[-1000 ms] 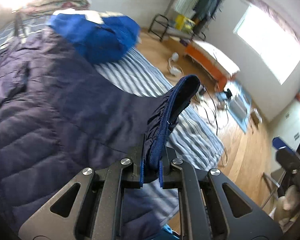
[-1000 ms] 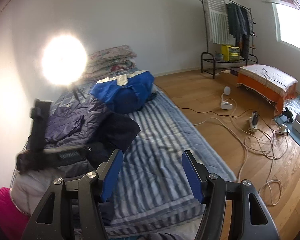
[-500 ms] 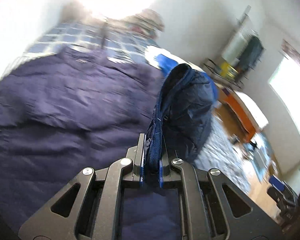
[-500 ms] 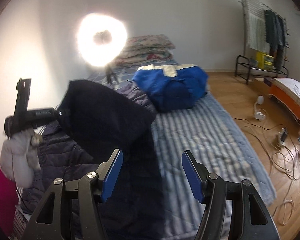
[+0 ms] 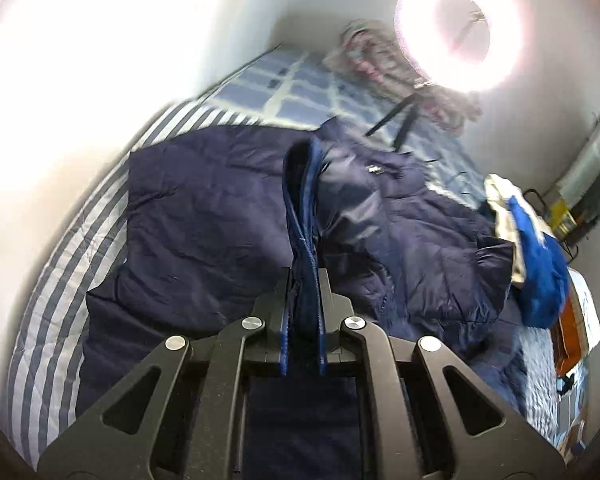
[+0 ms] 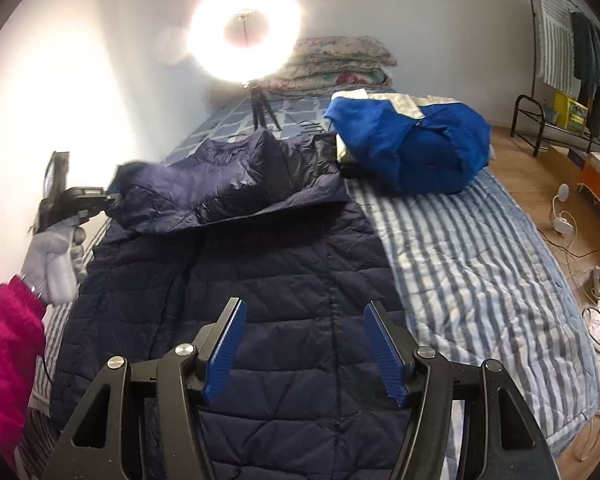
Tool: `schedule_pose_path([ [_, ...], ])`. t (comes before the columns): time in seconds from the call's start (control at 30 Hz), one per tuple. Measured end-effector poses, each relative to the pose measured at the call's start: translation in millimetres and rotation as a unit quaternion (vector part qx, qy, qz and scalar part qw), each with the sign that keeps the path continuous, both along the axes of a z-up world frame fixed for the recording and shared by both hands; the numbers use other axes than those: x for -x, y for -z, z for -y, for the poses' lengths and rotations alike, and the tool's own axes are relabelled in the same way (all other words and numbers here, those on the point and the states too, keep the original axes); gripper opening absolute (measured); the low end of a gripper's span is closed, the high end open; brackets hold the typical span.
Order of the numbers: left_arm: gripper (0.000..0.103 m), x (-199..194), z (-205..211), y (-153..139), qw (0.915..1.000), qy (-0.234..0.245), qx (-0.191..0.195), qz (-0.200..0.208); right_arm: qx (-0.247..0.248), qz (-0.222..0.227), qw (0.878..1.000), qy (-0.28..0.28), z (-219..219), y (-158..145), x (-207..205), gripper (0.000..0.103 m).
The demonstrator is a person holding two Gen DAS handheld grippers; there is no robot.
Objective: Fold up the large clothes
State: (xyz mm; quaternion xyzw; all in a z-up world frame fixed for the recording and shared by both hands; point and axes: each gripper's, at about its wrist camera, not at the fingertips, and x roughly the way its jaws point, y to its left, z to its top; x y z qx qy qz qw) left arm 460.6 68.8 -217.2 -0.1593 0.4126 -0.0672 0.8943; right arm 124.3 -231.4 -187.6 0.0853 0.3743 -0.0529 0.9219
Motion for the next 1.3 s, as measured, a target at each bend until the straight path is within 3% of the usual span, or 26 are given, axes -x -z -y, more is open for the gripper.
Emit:
schedule_pose_path([
  [0.2,0.008,-28.2,-7.4,36.1,0.9996,0.003,-0.007,-0.026,0.012,-0.024,1.000,-0.012,-9.5,16.8,-9.7,0.064],
  [0.33,0.009,-12.4,-7.8,41.0,0.9990,0.027,0.001,-0.035,0.015,-0.028,0.999,-0.028,-1.2,16.3,-36.4,0.064],
  [0.4,0.033,-6.3,-10.8,42.7,0.9979,0.039,0.006,-0.052,0.010,-0.032,0.999,-0.033,9.8,15.6,-60.9,0.064],
  [0.5,0.056,7.5,-19.5,30.6,0.9981,0.040,0.018,-0.043,-0.008,-0.032,0.999,-0.033,31.1,11.7,-99.5,0.064],
  [0.57,0.061,10.1,-26.5,23.7,0.9981,0.037,0.035,-0.035,-0.003,-0.028,0.999,-0.030,40.2,8.7,-125.4,0.064],
  [0.67,0.061,0.5,-29.8,21.2,0.9982,0.029,0.028,-0.045,0.001,-0.030,0.998,-0.046,49.7,10.5,-170.1,0.064],
  [0.77,0.061,-10.3,-29.3,22.8,0.9980,0.026,0.023,-0.053,0.013,-0.050,0.998,-0.024,66.5,22.0,-213.9,0.064],
  [0.9,0.061,-26.7,-22.8,28.5,0.9972,0.034,0.001,-0.067,-0.017,-0.077,0.997,-0.005,89.4,41.9,-256.9,0.063],
  [0.97,0.061,-34.1,-19.2,31.9,0.9966,0.038,-0.011,-0.072,-0.017,-0.089,0.996,0.003,93.4,53.7,-271.4,0.060],
  [1.03,0.061,-39.4,-14.7,35.3,0.9959,0.044,-0.017,-0.077,-0.019,-0.100,0.995,-0.001,91.7,65.0,-281.5,0.047],
  [1.07,0.060,-41.7,-11.5,36.8,0.9955,0.049,-0.020,-0.079,-0.020,-0.108,0.994,-0.008,89.1,71.1,-286.6,0.041],
  [1.13,0.045,-45.4,-4.3,39.7,0.9947,0.057,-0.033,-0.079,-0.008,-0.123,0.992,-0.021,81.3,81.2,-294.6,0.019],
  [1.2,0.005,-48.0,2.9,43.2,0.9927,0.065,-0.057,-0.084,0.051,-0.132,0.990,-0.013,70.5,83.1,-299.7,0.017],
  [1.27,0.005,-46.1,7.2,45.2,0.9917,0.072,-0.072,-0.078,0.067,-0.108,0.992,-0.023,62.0,71.5,-297.0,0.020],
  [1.3,0.003,-44.4,8.5,45.4,0.9914,0.076,-0.077,-0.073,0.071,-0.093,0.993,-0.024,58.2,62.5,-294.6,0.028],
])
